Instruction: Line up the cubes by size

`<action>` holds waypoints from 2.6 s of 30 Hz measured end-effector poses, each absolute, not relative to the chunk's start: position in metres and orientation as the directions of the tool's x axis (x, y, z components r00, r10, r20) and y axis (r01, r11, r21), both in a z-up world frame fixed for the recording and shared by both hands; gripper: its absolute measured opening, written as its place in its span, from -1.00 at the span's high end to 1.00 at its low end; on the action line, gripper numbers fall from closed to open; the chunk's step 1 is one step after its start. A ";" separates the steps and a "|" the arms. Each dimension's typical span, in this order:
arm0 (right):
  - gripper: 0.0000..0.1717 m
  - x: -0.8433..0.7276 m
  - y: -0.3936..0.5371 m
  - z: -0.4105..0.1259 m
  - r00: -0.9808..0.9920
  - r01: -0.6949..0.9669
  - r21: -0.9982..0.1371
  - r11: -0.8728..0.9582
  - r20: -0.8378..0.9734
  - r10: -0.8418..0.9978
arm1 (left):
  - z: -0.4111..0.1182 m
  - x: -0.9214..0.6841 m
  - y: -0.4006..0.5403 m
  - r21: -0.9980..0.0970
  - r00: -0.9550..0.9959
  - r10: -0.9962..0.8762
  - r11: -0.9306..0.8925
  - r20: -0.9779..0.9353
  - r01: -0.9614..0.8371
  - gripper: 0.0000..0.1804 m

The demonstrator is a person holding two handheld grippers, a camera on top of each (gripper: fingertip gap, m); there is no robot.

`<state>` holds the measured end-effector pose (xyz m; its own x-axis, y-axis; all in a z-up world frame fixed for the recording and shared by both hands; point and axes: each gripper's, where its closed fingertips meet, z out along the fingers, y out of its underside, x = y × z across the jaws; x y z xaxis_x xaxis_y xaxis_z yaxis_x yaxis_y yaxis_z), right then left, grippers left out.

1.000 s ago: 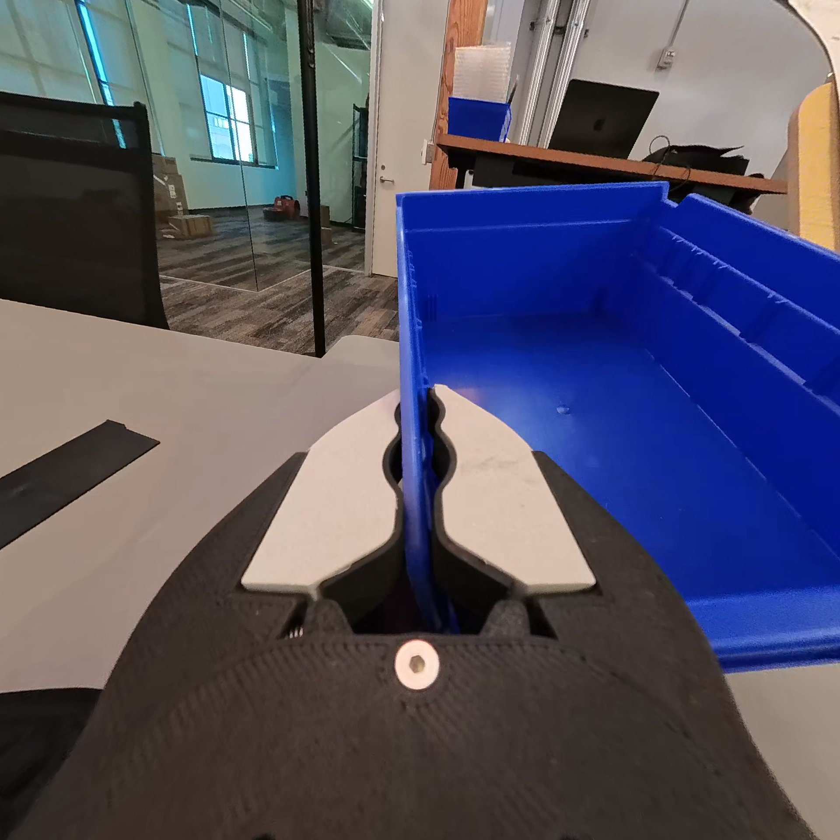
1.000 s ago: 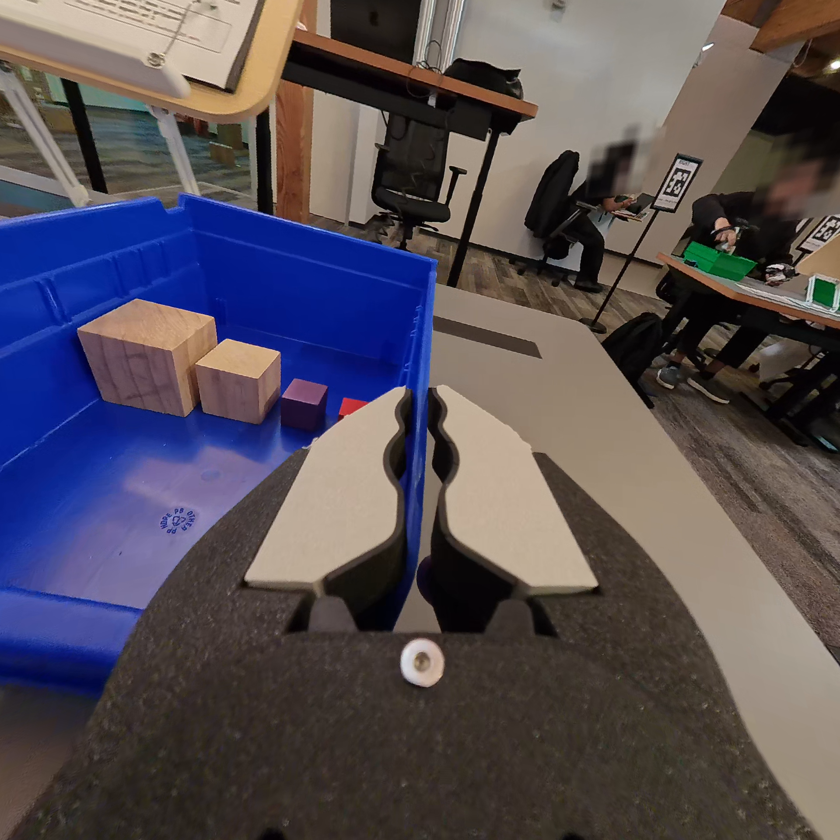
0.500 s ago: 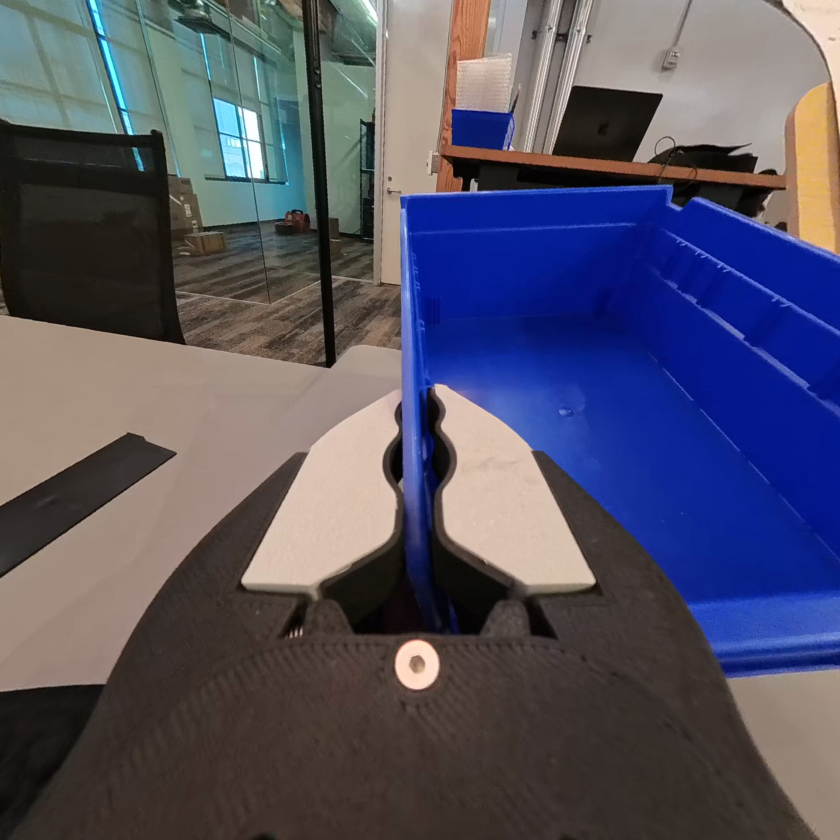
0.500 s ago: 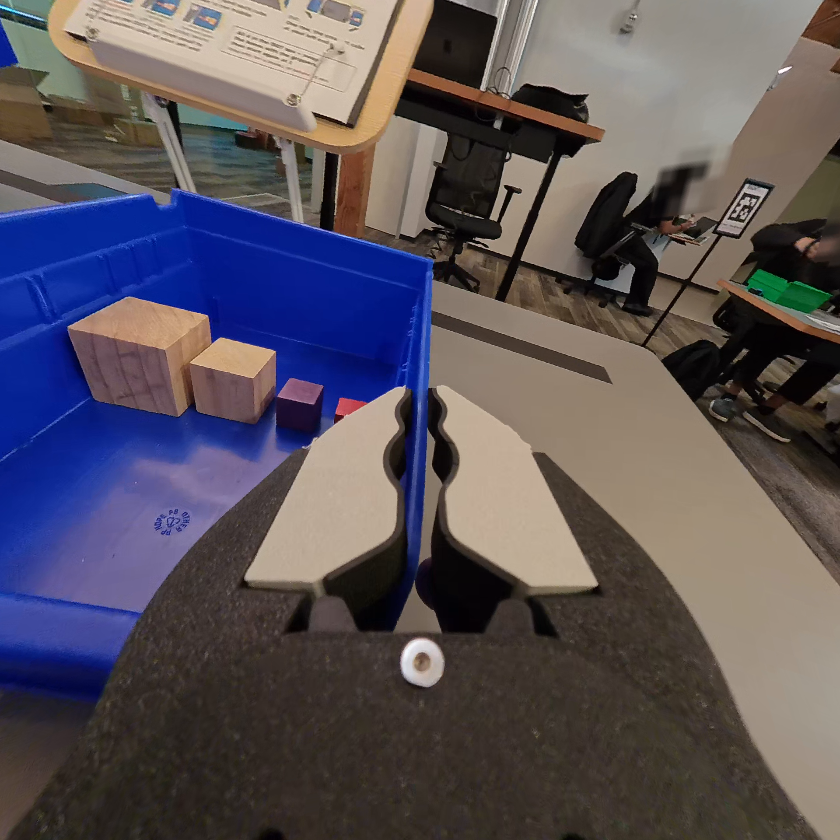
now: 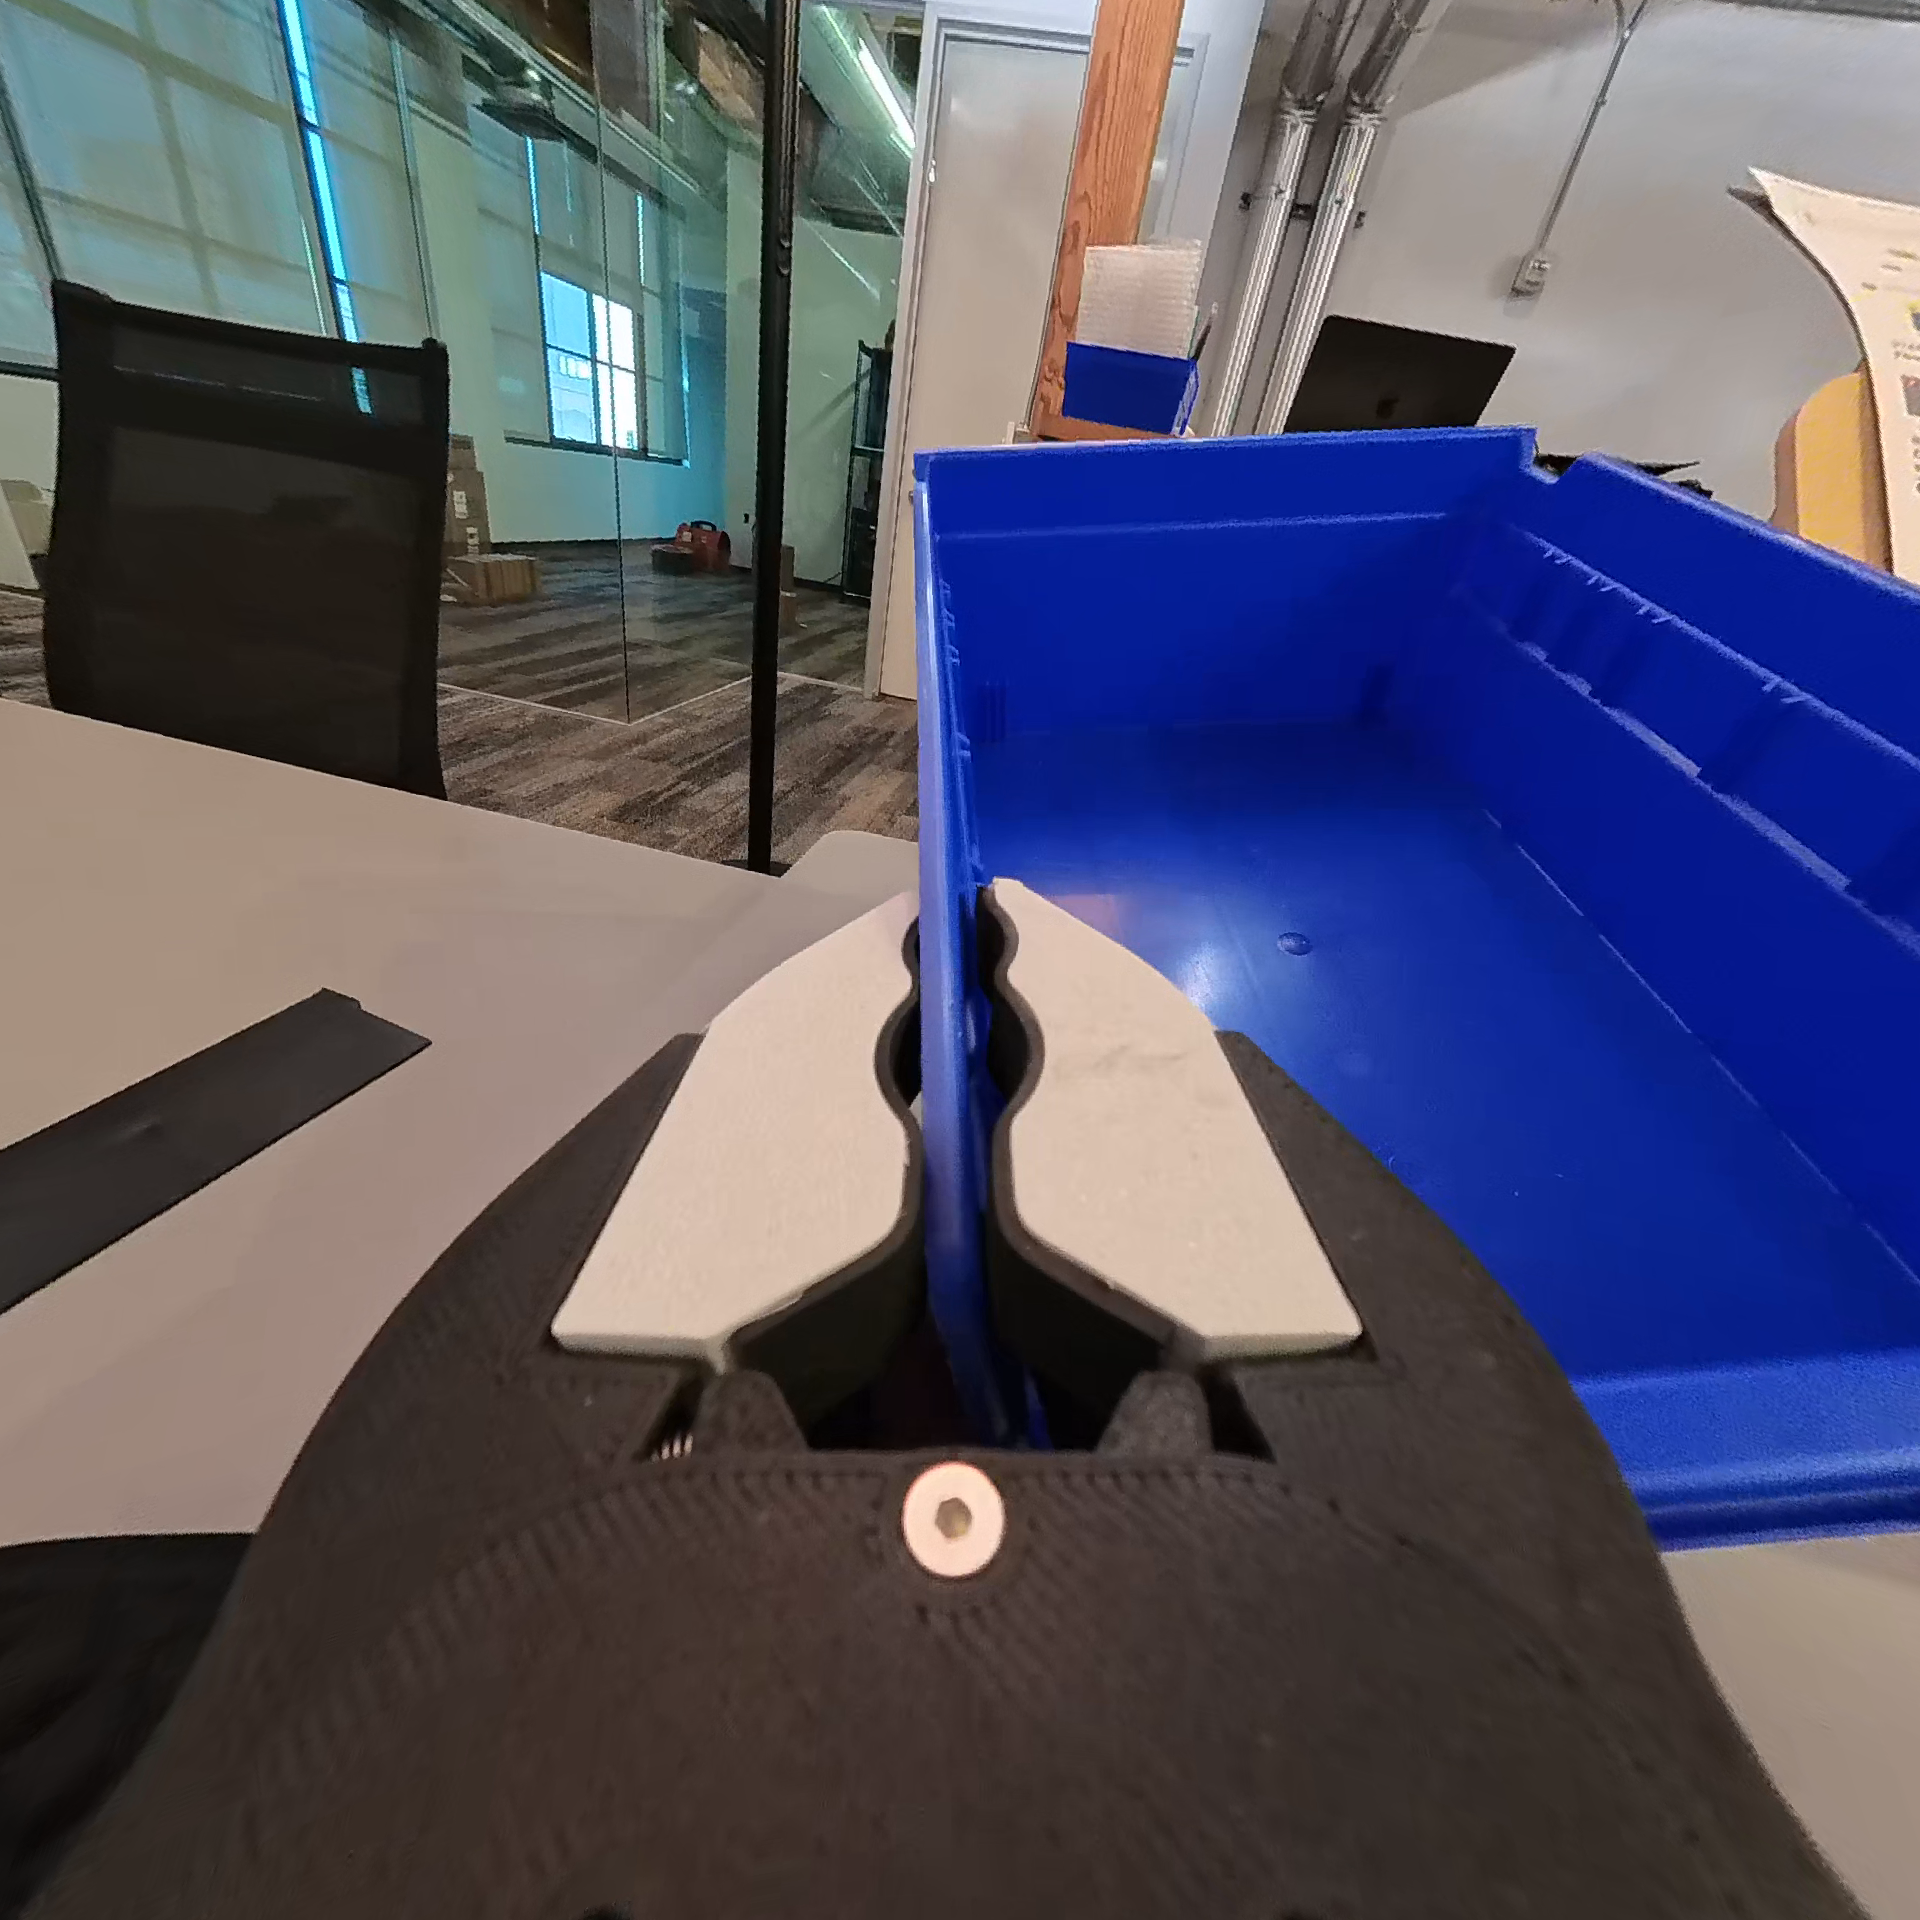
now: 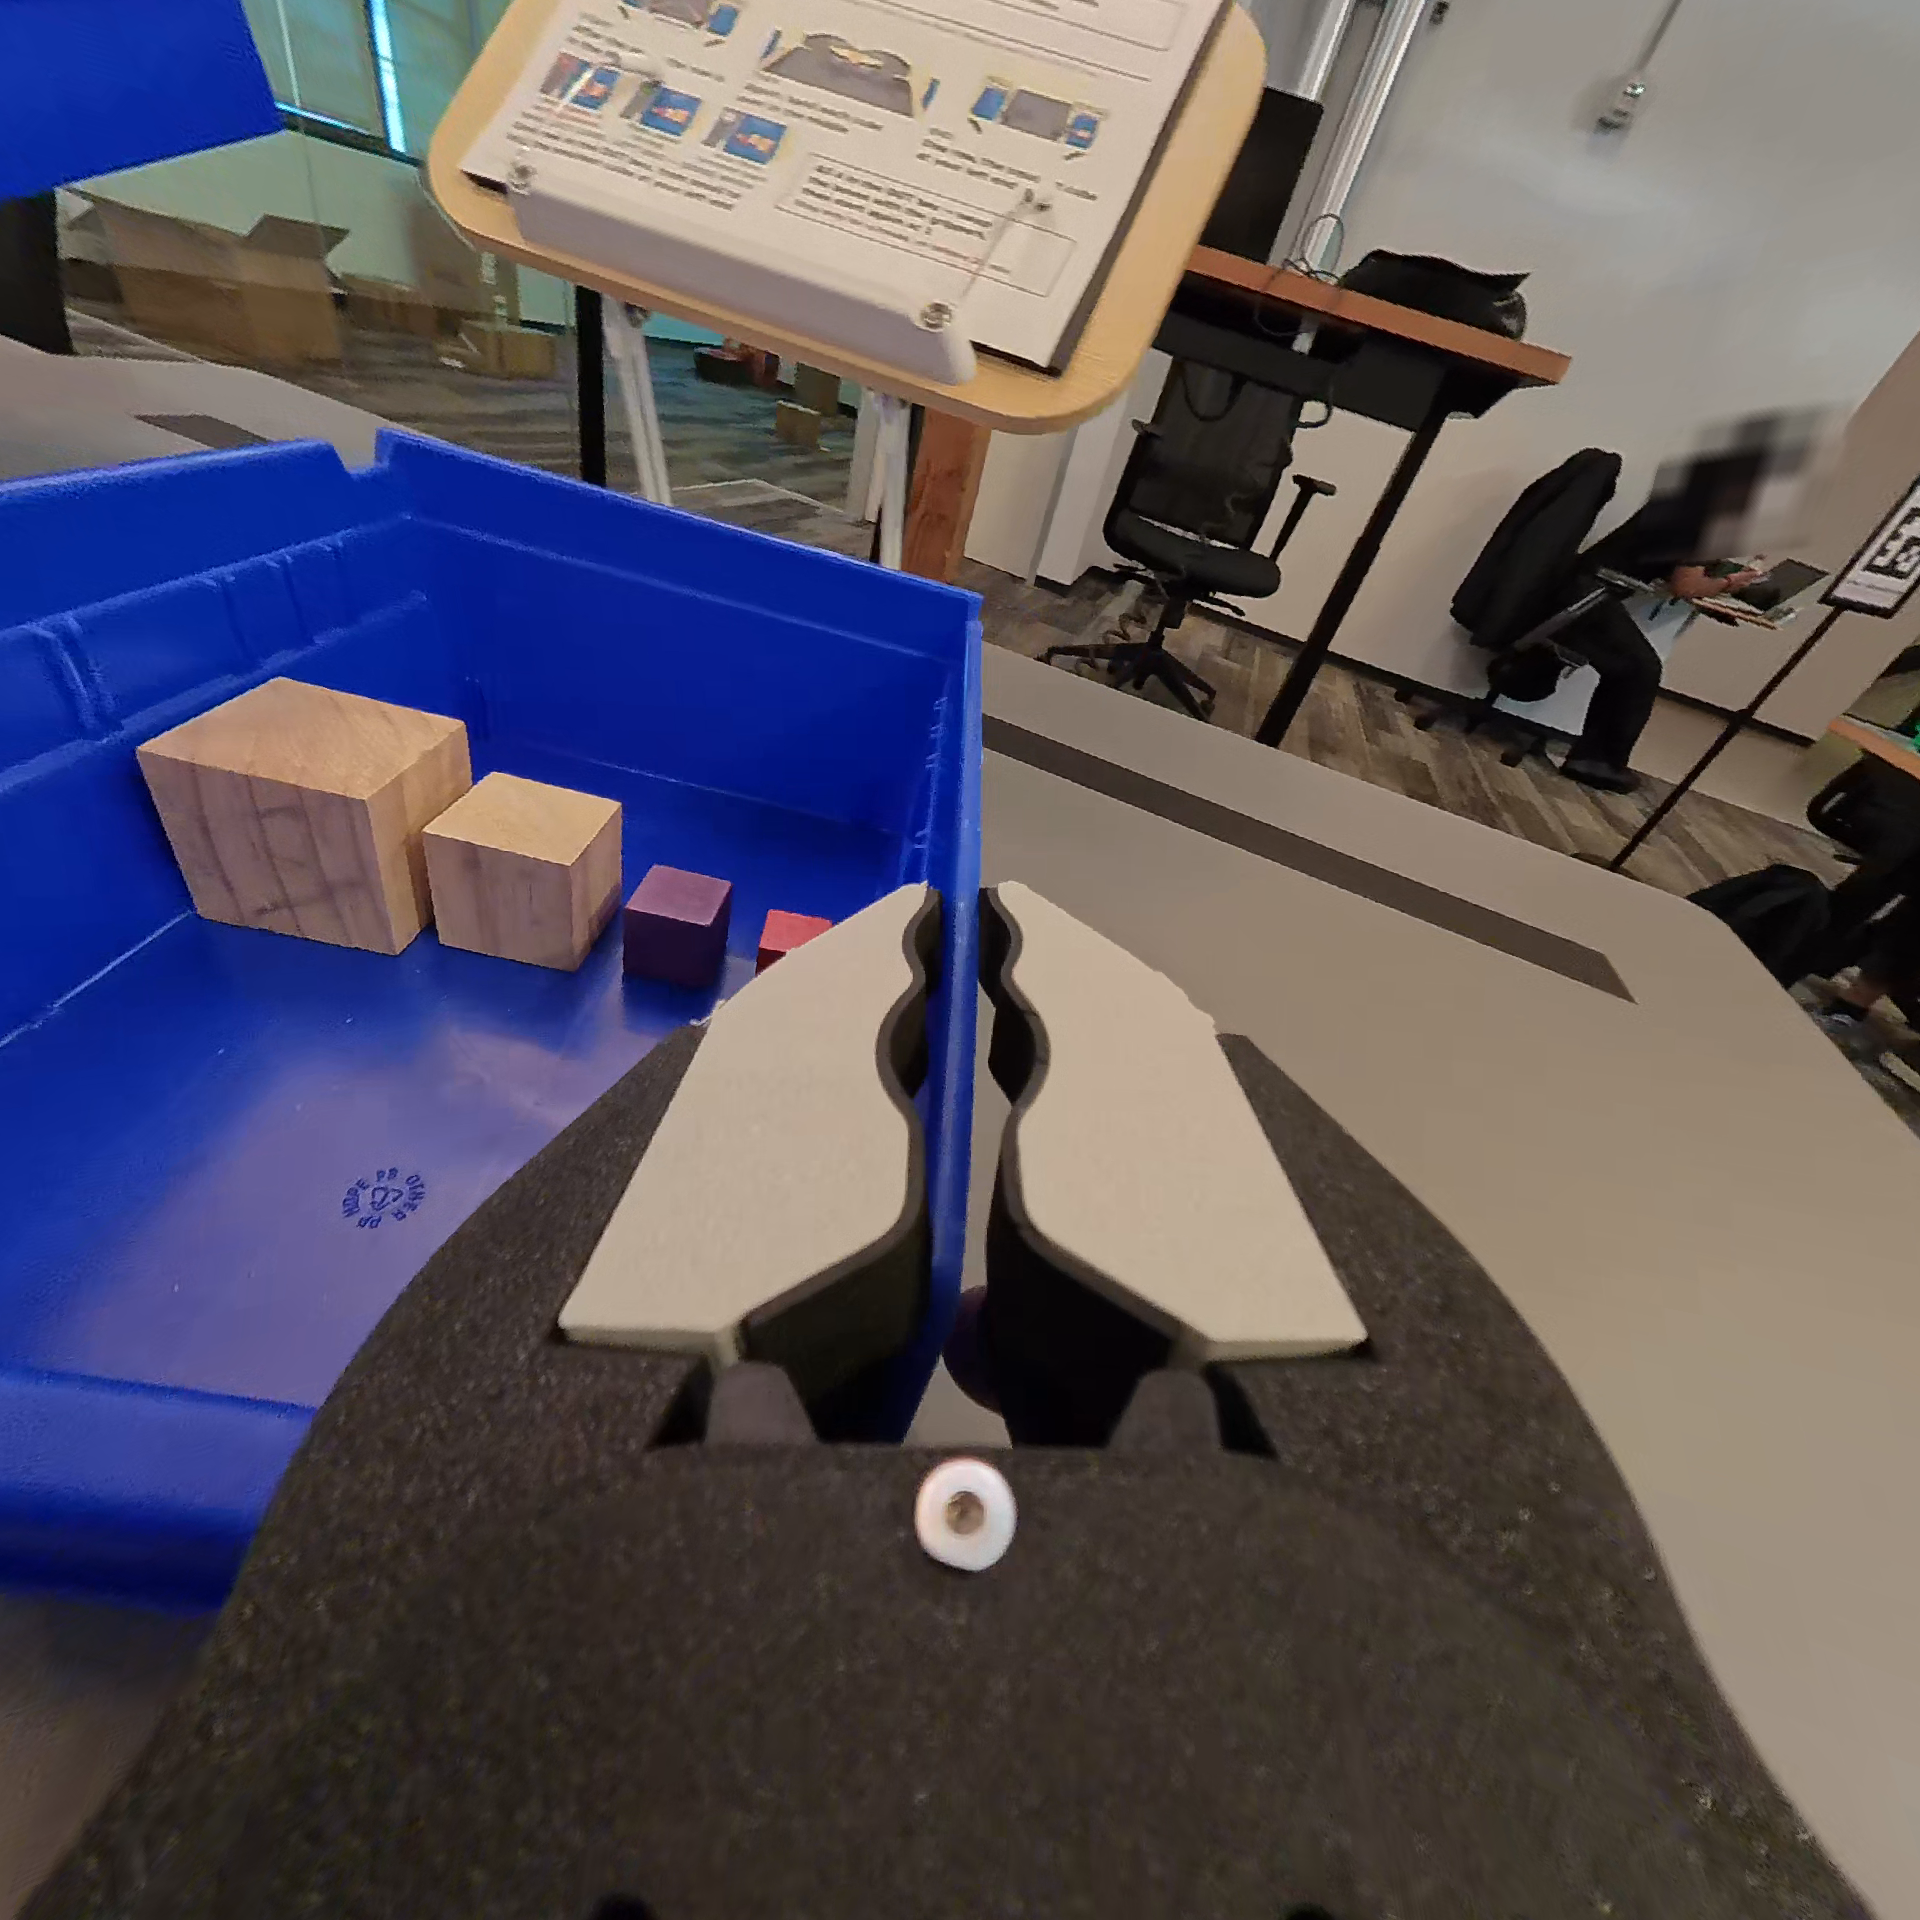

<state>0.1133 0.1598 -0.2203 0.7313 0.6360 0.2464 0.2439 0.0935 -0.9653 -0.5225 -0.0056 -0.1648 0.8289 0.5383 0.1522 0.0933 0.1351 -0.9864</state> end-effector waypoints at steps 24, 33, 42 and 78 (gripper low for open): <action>0.92 -0.029 0.143 -0.222 0.581 0.246 -0.956 0.161 0.278 0.765 | -0.149 -0.528 -0.022 -0.979 0.814 0.555 0.185 0.172 0.081 0.95; 0.92 -0.078 0.145 -0.223 0.551 0.247 -0.954 0.167 0.280 0.786 | -0.142 -0.535 -0.036 -0.980 0.781 0.604 0.194 0.159 0.049 0.95; 0.92 -0.113 0.150 -0.224 0.556 0.235 -0.962 0.142 0.252 0.792 | -0.122 -0.536 -0.055 -0.960 0.773 0.602 0.277 0.201 0.034 0.95; 0.46 -0.207 0.154 -0.207 0.620 0.192 -0.978 0.088 0.190 0.761 | -0.092 -0.513 -0.049 -0.937 0.834 0.516 0.348 0.196 0.005 0.95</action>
<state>-0.2074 0.1544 -0.2068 0.6204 0.7609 0.1899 0.1917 0.0877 -0.9775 -0.5130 -0.0494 -0.0924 0.8339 0.5160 0.1959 0.0049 0.3480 -0.9375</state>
